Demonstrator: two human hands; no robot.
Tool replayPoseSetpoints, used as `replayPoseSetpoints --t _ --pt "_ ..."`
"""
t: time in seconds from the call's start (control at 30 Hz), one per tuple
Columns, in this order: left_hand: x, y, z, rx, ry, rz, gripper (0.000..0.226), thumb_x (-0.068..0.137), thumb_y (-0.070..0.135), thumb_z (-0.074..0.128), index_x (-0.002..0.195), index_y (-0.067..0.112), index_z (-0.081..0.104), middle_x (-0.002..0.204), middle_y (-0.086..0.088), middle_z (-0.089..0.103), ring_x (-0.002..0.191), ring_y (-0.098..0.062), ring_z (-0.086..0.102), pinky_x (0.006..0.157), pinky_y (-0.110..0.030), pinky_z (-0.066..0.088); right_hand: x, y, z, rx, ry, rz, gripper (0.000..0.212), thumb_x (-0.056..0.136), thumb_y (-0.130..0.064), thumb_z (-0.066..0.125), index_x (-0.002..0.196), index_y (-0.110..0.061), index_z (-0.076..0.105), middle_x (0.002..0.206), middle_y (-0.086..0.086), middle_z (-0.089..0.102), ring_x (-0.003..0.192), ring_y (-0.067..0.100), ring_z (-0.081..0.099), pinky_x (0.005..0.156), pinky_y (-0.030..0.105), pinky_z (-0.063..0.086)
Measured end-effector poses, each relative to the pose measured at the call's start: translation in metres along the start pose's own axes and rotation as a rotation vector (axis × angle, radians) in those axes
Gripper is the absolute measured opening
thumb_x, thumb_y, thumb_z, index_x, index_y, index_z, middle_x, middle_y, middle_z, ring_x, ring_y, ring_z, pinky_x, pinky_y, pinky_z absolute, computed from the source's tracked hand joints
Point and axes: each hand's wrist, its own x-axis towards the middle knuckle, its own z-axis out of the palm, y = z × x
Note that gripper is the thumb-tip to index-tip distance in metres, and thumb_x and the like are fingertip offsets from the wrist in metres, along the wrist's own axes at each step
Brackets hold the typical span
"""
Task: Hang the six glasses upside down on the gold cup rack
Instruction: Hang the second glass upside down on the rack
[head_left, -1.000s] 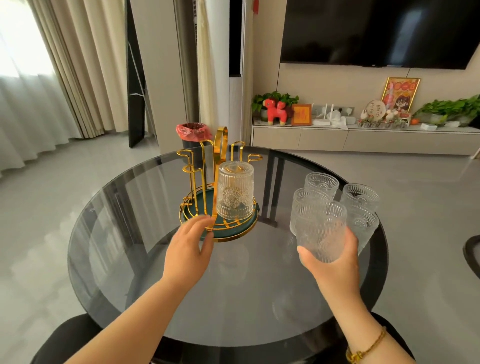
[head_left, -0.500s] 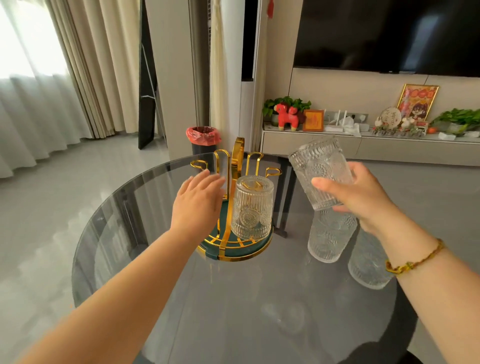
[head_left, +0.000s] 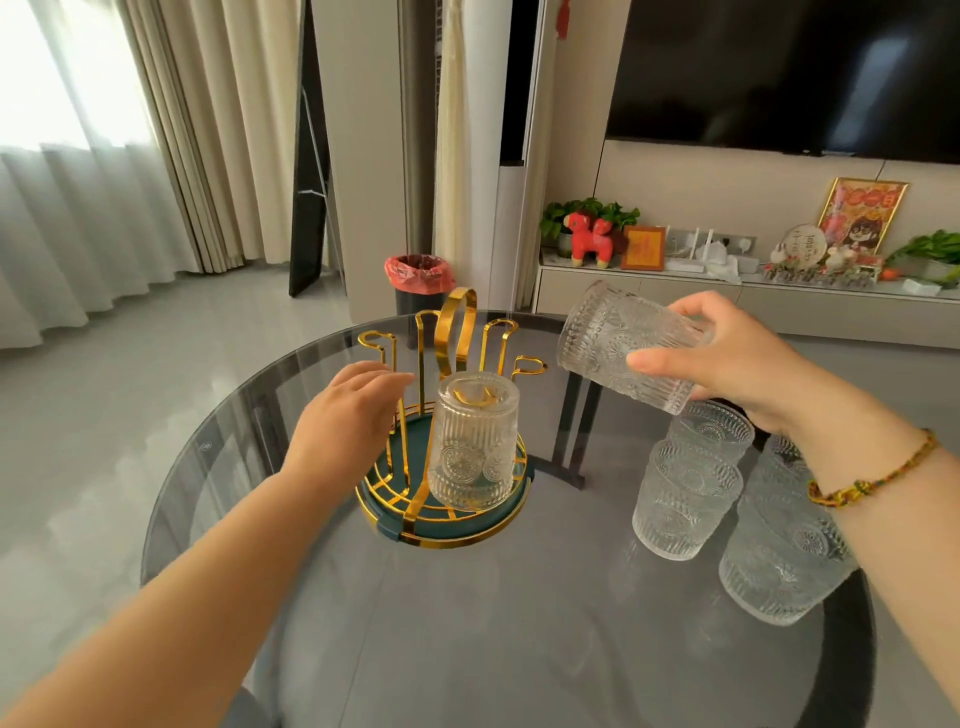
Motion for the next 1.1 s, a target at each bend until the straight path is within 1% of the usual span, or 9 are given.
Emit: replayPoseSetpoints --t 0.1,0.27,0.37,0.47,0.6,0.87,0.93,1.0,1.1 --pt "-0.005 -0.015 -0.008 -0.008 0.046 0.018 0.025 0.080 -0.009 0.052 0.101 0.000 0.063 0.103 -0.023 0.067 0.105 -0.039 0.058 0.088 -0.050 0.046 0.004 -0.007 0.002 -0.025 -0.040 -0.052 0.051 0.060 -0.030 0.075 0.101 -0.024 0.046 0.097 -0.010 0.051 0.085 0.005 0.049 0.061 0.024 0.038" --pt "-0.012 -0.034 -0.020 -0.002 0.068 -0.011 0.025 0.082 -0.008 0.050 0.100 0.001 0.063 0.107 -0.022 0.066 0.107 -0.037 0.057 0.092 -0.049 0.042 0.015 -0.023 0.020 -0.115 -0.100 -0.117 0.058 0.060 -0.033 0.076 0.103 -0.026 0.038 0.085 -0.019 0.040 0.078 -0.003 0.040 0.059 0.016 0.032" --pt "-0.015 -0.038 -0.027 0.002 0.063 -0.004 0.024 0.082 -0.008 0.050 0.100 0.001 0.063 0.108 -0.022 0.065 0.107 -0.037 0.056 0.092 -0.045 0.039 0.022 -0.037 0.038 -0.169 -0.177 -0.141 0.060 0.059 -0.033 0.076 0.104 -0.028 0.037 0.091 -0.013 0.043 0.082 0.002 0.043 0.061 0.021 0.036" --pt "-0.019 -0.044 -0.034 0.005 0.058 -0.015 0.024 0.081 -0.008 0.050 0.100 0.001 0.063 0.108 -0.022 0.065 0.108 -0.037 0.056 0.092 -0.044 0.038 0.028 -0.051 0.056 -0.246 -0.242 -0.180 0.062 0.057 -0.034 0.077 0.105 -0.029 0.038 0.108 -0.001 0.049 0.095 0.015 0.048 0.068 0.027 0.040" --pt "-0.028 -0.058 -0.045 0.013 0.057 -0.033 0.024 0.081 -0.008 0.052 0.099 0.002 0.064 0.108 -0.022 0.065 0.107 -0.037 0.056 0.091 -0.040 0.036 0.034 -0.067 0.077 -0.351 -0.346 -0.261 0.062 0.059 -0.036 0.076 0.105 -0.032 0.035 0.109 -0.003 0.045 0.098 0.014 0.044 0.064 0.021 0.037" --pt "-0.037 -0.076 -0.053 0.005 0.083 -0.123 0.025 0.084 -0.004 0.048 0.102 0.005 0.063 0.115 -0.019 0.062 0.117 -0.032 0.050 0.095 -0.040 0.035 0.040 -0.089 0.126 -0.518 -0.505 -0.376 0.075 0.062 -0.033 0.076 0.122 -0.022 0.033 0.109 -0.003 0.038 0.095 0.013 0.041 0.059 0.014 0.032" --pt "-0.036 -0.074 -0.052 -0.007 0.092 -0.133 0.025 0.084 -0.004 0.048 0.102 0.005 0.063 0.115 -0.017 0.063 0.118 -0.031 0.049 0.096 -0.037 0.034 0.040 -0.087 0.134 -0.568 -0.541 -0.391 0.076 0.063 -0.032 0.075 0.124 -0.021 0.032 0.117 0.001 0.041 0.095 0.015 0.042 0.064 0.020 0.037" --pt "-0.035 -0.073 -0.051 -0.007 0.093 -0.141 0.025 0.085 -0.004 0.047 0.103 0.005 0.063 0.116 -0.017 0.062 0.119 -0.032 0.048 0.096 -0.037 0.034 0.039 -0.084 0.140 -0.597 -0.561 -0.389 0.077 0.064 -0.031 0.074 0.126 -0.021 0.031 0.128 0.006 0.041 0.100 0.018 0.043 0.076 0.026 0.039" --pt "-0.034 -0.071 -0.050 -0.015 0.096 -0.153 0.026 0.085 -0.004 0.046 0.105 0.004 0.061 0.117 -0.019 0.061 0.120 -0.034 0.047 0.097 -0.038 0.033 0.037 -0.078 0.149 -0.617 -0.590 -0.384 0.077 0.064 -0.029 0.074 0.127 -0.020 0.031 0.132 0.007 0.038 0.106 0.019 0.043 0.080 0.028 0.039"
